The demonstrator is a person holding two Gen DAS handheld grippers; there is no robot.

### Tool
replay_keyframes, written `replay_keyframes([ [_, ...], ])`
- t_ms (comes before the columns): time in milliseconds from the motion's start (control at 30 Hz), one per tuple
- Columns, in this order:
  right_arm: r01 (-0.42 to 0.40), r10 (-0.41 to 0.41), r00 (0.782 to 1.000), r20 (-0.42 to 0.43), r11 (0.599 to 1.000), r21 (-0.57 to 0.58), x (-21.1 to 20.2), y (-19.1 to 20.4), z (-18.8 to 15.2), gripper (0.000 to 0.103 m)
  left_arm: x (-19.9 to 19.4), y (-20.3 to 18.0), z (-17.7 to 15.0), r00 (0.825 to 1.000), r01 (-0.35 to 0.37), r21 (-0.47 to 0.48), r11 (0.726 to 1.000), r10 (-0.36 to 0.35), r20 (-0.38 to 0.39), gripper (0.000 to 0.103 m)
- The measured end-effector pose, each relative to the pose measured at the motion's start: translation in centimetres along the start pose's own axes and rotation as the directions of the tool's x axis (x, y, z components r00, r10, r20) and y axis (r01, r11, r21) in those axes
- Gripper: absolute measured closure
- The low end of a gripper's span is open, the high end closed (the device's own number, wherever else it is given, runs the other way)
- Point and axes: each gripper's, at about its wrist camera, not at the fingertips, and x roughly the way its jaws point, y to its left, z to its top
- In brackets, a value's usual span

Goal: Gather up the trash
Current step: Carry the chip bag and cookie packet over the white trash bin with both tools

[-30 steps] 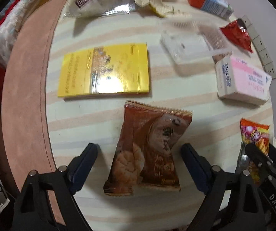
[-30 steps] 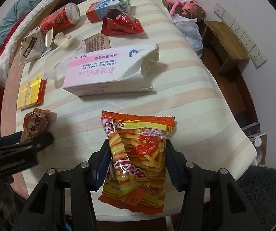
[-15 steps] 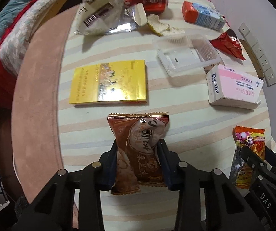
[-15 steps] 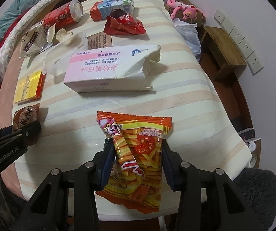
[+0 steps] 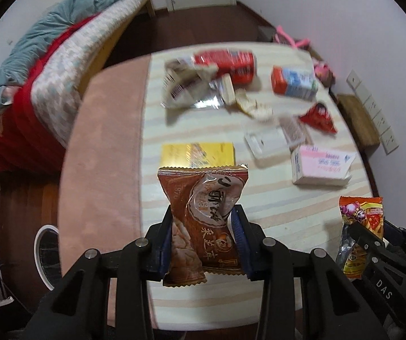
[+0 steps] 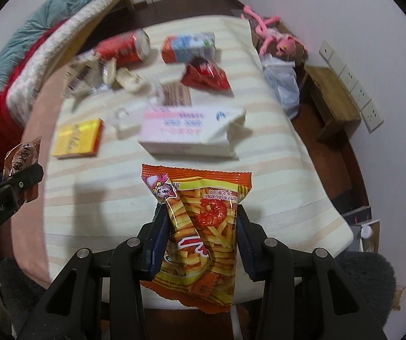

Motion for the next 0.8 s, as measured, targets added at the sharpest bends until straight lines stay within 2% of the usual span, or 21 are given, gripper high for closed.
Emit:
replay_keyframes([
  [167,-0.054,0.057,0.997,0.054,0.997,-0.048,-3.9,3.0,0.7,0.057,-4.0,4.9,0.3,0.996,0.018,-0.052,0.998,-0.013,0.092,0.068],
  [300,-0.094,0.105,0.991,0.086,0.988,-0.124,-6.5,7.5,1.4,0.057,-6.9,10.0,0.2,0.988,0.033,-0.11,0.993,-0.016,0.153,0.068],
  [433,-0.158,0.184,0.977,0.105,0.963,-0.217,-8.6,14.5,2.0,0.057,-9.1,15.6,-0.2,0.979,0.021,-0.161,0.987,0.012,0.204,0.068],
  [533,-0.221,0.255,0.963,0.086,0.932,-0.288,-9.3,20.6,2.2,0.057,-10.2,20.4,-1.1,0.974,-0.003,-0.218,0.976,0.052,0.219,0.068],
  [700,-0.315,0.343,0.939,-0.001,0.859,-0.403,-7.5,31.7,1.3,0.057,-9.8,29.3,-4.0,0.972,-0.069,-0.344,0.936,0.141,0.189,0.068],
  [800,-0.377,0.382,0.92,-0.088,0.801,-0.464,-4.7,39.3,-0.3,0.057,-8.6,35.1,-6.9,0.97,-0.115,-0.448,0.887,0.197,0.141,0.068],
])
